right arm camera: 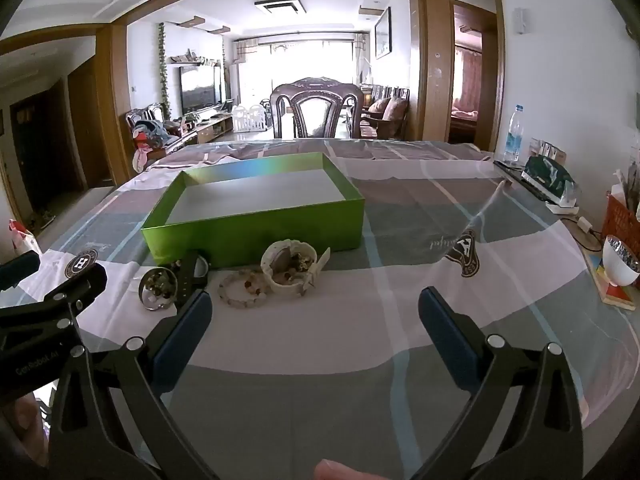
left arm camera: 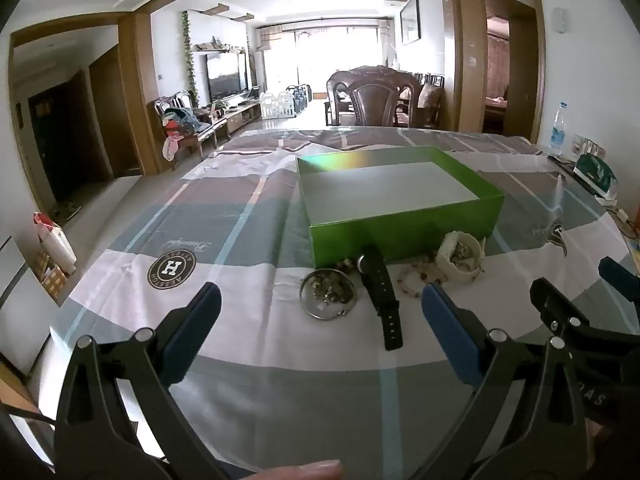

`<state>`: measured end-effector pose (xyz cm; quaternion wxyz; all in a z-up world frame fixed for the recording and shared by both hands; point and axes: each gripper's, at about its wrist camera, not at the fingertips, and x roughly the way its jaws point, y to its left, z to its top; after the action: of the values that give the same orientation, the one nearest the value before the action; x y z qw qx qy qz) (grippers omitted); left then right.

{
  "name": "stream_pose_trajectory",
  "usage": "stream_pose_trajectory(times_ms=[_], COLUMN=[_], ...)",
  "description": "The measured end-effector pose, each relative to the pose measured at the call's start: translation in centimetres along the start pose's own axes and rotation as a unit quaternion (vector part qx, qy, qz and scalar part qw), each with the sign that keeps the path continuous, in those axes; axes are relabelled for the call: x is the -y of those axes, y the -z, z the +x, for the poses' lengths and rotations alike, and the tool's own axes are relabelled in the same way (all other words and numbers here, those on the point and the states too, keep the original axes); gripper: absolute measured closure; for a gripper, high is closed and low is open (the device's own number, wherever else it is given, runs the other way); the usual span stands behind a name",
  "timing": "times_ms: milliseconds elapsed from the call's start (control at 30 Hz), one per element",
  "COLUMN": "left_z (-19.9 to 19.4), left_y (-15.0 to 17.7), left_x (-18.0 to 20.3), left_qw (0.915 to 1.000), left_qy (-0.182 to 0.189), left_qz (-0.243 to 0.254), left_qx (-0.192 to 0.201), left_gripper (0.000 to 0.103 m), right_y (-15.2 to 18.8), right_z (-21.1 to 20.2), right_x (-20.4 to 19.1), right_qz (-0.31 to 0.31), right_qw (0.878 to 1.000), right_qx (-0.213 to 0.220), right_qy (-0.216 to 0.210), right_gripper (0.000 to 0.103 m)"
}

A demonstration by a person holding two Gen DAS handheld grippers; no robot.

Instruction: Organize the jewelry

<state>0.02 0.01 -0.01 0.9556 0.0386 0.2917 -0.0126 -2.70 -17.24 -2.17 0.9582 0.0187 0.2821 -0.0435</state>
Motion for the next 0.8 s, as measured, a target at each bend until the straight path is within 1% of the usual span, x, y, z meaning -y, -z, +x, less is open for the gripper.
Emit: stream_pose_trajectory(times_ms=[200, 300, 467, 800], left_z=[0.06, -0.10, -0.03, -0.03], left_y=[0.01, -0.01, 0.00, 0.00], left_x=[0.03, -0.01, -0.01, -0.01], left_qw=[1.0000, 1.0000, 1.0000, 1.0000], left_qy=[-0.001, 0.001, 0.000, -0.001], left_qz=[0.001, -0.001, -0.001, 0.000], left_qx=[0.000, 0.002, 0.001, 0.002], left_gripper=[0.004, 0.004, 0.004, 0.004], right_y=[0.00, -0.21, -0.23, 0.00], right_z=[0.02, -0.21, -0.34, -0.41], right_x=[0.01, 0.05, -0.39, -0.39], right_qz=[0.000, 0.004, -0.003, -0.004], right_qw=[1.000, 1.000, 1.000, 1.000], right_qx=[0.000, -0.001, 0.008, 0.009], right_qy=[-0.001, -0.009, 0.001, 0.000], right_gripper=[0.002, 0.002, 0.002, 0.002])
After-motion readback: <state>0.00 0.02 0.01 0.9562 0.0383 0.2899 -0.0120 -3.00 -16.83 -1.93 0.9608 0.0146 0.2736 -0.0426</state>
